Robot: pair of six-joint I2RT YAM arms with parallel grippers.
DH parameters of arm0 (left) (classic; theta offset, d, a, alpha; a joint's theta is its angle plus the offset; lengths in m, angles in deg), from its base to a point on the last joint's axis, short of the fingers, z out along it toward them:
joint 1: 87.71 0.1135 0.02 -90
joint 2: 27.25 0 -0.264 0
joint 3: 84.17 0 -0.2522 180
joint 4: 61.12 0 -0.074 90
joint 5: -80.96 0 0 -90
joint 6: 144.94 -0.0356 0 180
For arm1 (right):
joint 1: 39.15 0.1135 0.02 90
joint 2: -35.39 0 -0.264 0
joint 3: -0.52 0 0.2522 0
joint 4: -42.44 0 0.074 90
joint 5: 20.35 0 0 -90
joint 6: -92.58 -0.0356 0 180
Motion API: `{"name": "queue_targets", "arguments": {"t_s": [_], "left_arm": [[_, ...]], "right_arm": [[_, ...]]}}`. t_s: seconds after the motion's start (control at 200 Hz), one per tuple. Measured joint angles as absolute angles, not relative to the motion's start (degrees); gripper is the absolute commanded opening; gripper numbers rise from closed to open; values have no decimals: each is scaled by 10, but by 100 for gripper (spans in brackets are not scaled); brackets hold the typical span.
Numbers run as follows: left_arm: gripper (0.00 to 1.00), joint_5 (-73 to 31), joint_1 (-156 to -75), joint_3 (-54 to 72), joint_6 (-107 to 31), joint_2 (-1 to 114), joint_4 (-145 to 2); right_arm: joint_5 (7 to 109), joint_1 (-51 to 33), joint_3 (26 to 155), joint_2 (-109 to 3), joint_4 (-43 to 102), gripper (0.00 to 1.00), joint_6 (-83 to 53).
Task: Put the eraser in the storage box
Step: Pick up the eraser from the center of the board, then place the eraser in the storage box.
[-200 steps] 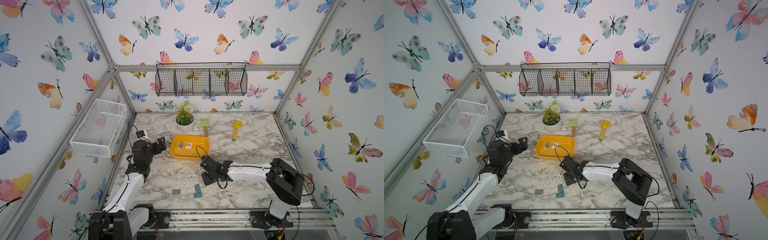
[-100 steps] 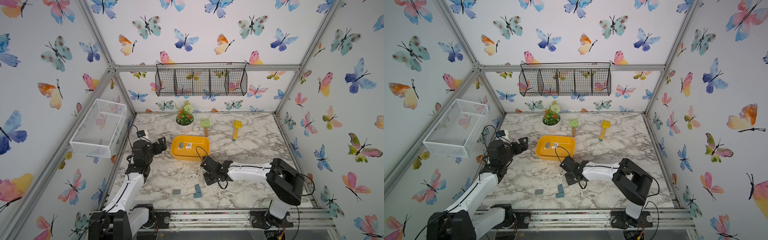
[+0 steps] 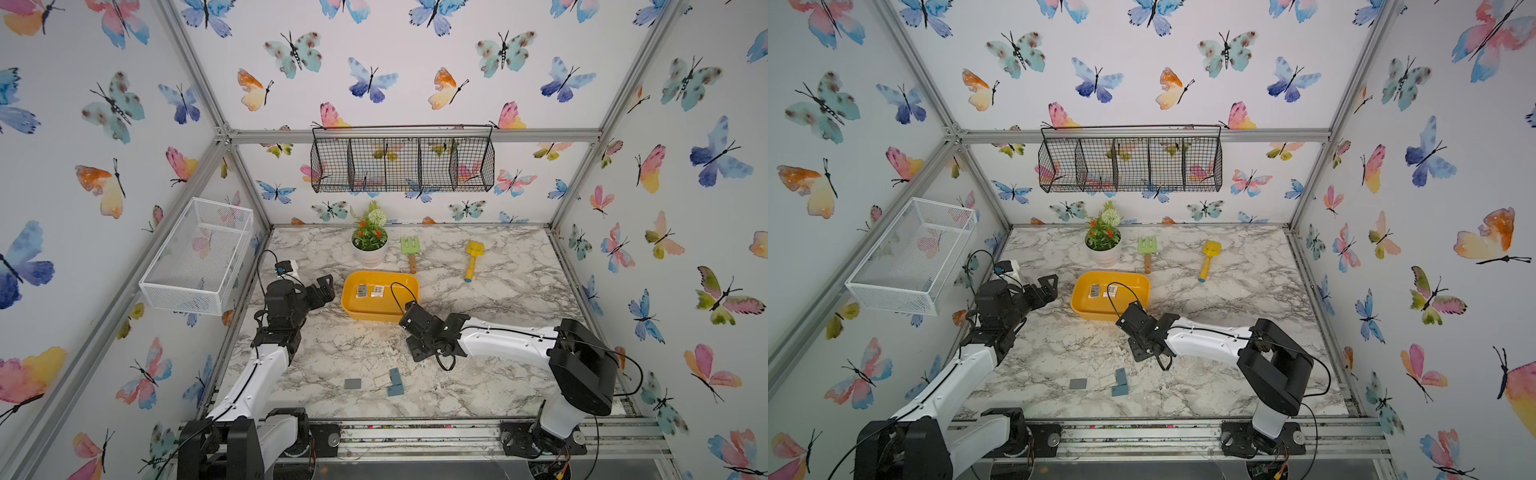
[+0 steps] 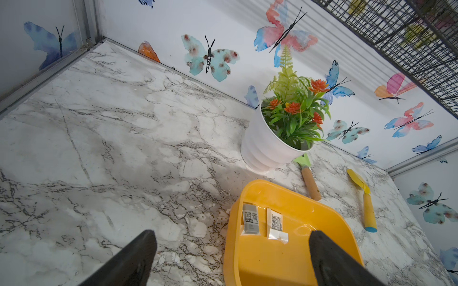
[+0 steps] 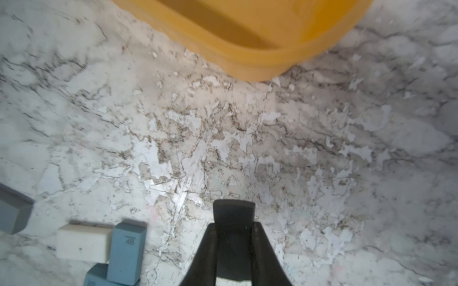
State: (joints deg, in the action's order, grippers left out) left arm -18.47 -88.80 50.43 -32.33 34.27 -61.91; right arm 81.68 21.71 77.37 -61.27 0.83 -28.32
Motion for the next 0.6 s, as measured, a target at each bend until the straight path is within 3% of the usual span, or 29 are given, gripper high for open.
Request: {"name": "queue_targets", "arguments": {"t_s": [0.29,0.601], "left_arm": [[98,-210,-885,489,-316,368,-614],[98,-226,-884,466,-311,390,-604]], "right_arm": [[816,167,872,-616,3,23,-237],[770,110,1007,-721,8,23,-184]]}}
